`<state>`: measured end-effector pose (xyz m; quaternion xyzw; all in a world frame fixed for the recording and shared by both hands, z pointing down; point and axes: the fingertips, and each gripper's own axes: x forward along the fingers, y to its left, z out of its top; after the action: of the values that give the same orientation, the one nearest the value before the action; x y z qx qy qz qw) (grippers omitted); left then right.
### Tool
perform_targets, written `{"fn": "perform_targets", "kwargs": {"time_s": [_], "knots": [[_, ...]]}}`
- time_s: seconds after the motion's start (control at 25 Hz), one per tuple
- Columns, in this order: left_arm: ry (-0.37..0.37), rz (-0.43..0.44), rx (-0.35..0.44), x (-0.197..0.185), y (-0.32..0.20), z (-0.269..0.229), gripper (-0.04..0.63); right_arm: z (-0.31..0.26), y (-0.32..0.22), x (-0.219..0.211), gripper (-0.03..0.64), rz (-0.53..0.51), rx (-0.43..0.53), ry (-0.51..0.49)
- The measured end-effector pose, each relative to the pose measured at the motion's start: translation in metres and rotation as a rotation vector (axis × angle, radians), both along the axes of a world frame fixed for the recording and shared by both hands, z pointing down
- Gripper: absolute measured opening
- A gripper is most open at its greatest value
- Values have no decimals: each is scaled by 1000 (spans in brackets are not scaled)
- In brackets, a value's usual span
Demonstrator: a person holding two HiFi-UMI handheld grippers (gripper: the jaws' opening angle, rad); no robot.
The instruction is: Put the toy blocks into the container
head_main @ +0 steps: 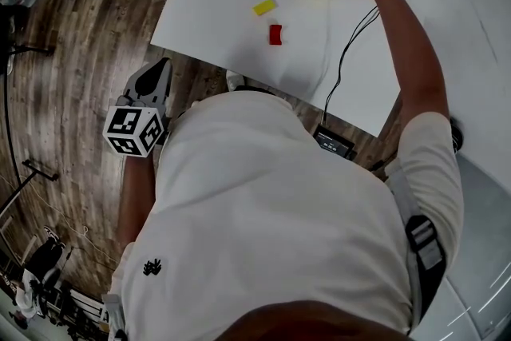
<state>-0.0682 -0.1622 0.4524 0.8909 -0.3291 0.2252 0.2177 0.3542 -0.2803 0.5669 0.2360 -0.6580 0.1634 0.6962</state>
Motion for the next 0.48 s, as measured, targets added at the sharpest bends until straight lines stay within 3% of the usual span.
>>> {"fn": "perform_targets", "kwargs": {"time_s": [0.2, 0.48], "knots": [[-7, 8, 0, 0, -2, 2, 6, -2, -3, 10, 121, 39, 46, -28], [8, 33, -4, -17, -1, -1, 8, -49, -10, -4, 101, 98, 252, -124]]}}
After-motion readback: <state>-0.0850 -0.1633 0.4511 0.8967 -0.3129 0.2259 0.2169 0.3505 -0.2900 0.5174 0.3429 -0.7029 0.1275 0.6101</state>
